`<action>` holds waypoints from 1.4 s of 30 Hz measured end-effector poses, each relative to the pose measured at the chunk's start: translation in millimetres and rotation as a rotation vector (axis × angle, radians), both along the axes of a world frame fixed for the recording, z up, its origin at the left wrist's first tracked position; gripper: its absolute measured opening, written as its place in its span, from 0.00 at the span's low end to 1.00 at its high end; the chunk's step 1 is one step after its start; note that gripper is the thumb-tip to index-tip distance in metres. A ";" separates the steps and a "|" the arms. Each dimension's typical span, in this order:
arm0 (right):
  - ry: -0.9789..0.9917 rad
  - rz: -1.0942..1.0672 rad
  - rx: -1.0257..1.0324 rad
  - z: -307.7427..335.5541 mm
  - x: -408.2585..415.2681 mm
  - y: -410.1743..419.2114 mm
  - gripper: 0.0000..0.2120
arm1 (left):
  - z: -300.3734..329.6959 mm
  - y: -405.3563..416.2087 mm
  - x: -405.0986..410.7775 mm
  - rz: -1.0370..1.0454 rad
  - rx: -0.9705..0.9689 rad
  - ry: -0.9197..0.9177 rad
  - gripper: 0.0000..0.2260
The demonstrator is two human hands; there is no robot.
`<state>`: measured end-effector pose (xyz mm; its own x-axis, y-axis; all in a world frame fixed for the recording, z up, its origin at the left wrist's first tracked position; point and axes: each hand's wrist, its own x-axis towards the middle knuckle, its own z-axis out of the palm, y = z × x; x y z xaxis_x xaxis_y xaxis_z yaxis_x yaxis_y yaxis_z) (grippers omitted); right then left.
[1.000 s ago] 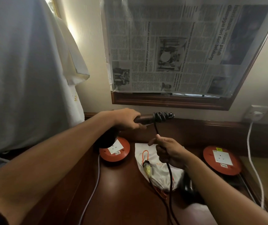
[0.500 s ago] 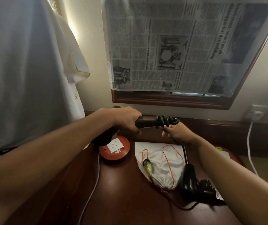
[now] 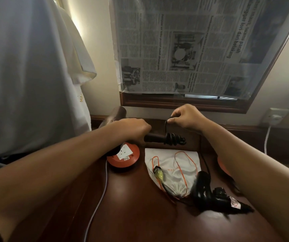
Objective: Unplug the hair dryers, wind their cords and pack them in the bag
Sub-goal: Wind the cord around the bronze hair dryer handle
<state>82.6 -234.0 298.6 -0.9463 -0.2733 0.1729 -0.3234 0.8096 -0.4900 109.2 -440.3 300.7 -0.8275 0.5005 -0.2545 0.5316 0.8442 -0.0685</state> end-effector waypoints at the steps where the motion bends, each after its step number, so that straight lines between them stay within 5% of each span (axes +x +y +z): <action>1: 0.026 0.003 0.007 1.7 2.0 -3.7 0.08 | -2.0 -1.2 -0.4 0.027 -0.004 -0.006 0.16; 13: 0.071 0.080 0.157 -14.4 57.6 -35.7 0.09 | -19.6 -2.1 -6.2 0.140 -0.009 -0.042 0.16; 23: 0.077 -0.112 -0.198 -63.7 90.5 -53.1 0.18 | -19.3 0.9 -17.6 0.199 0.094 0.010 0.15; 30: -0.495 -0.153 -0.872 -71.4 87.0 -48.4 0.10 | -18.6 3.7 -18.7 0.197 0.123 -0.043 0.16; 36: -0.787 -0.041 -0.991 -81.6 79.8 -34.1 0.17 | -8.6 2.4 -18.2 0.197 0.161 -0.048 0.16; 42: -0.840 0.037 -1.138 -95.2 73.2 -17.1 0.17 | 0.7 0.7 -12.0 0.151 0.199 -0.049 0.15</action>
<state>155.8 -251.0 203.4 -0.8716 -0.3947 -0.2907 0.3748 -0.1545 -0.9141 97.2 -439.5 301.4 -0.8859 0.4162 -0.2049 0.3969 0.9086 0.1299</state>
